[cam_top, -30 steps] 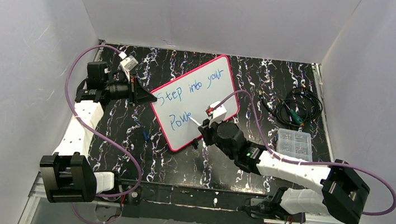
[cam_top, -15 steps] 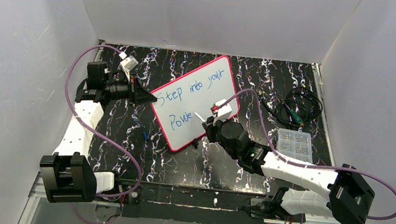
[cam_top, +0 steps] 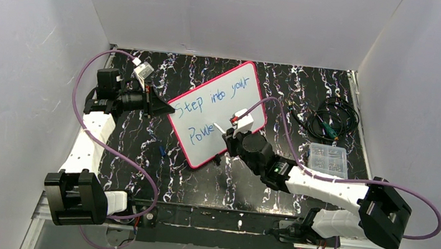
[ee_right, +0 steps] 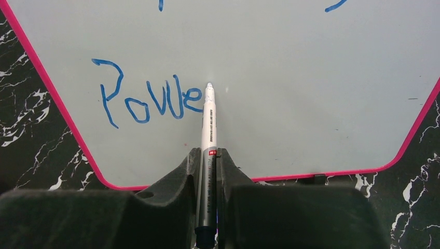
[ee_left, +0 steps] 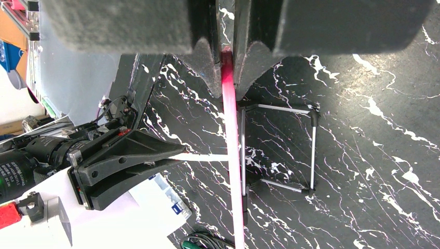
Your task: Write a sentence on the whiteboard
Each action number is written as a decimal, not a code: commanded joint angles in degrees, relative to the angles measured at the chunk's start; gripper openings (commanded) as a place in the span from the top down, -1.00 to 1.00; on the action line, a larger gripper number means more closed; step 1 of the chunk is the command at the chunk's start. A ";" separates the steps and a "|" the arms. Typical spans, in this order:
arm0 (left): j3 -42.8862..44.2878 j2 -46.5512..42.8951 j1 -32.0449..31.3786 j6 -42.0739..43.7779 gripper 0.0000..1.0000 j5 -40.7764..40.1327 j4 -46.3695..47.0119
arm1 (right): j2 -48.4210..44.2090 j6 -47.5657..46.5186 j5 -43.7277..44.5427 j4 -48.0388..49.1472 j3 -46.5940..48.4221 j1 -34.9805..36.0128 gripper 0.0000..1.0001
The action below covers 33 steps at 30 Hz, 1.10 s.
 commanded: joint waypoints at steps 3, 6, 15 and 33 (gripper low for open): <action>0.52 -2.11 -0.77 1.45 1.00 4.70 -1.34 | 0.01 -0.16 3.18 1.39 1.58 -0.23 0.97; 0.51 -2.12 -0.80 1.42 1.00 4.70 -1.34 | -0.37 0.46 3.29 0.35 0.96 -0.28 0.97; 0.51 -2.12 -0.74 1.32 1.00 4.70 -1.27 | -0.36 2.56 2.04 -3.00 -0.56 -0.28 0.97; 0.42 -2.13 -0.80 1.21 1.00 4.61 -1.25 | -0.68 4.05 0.17 -1.98 -0.76 -0.28 0.97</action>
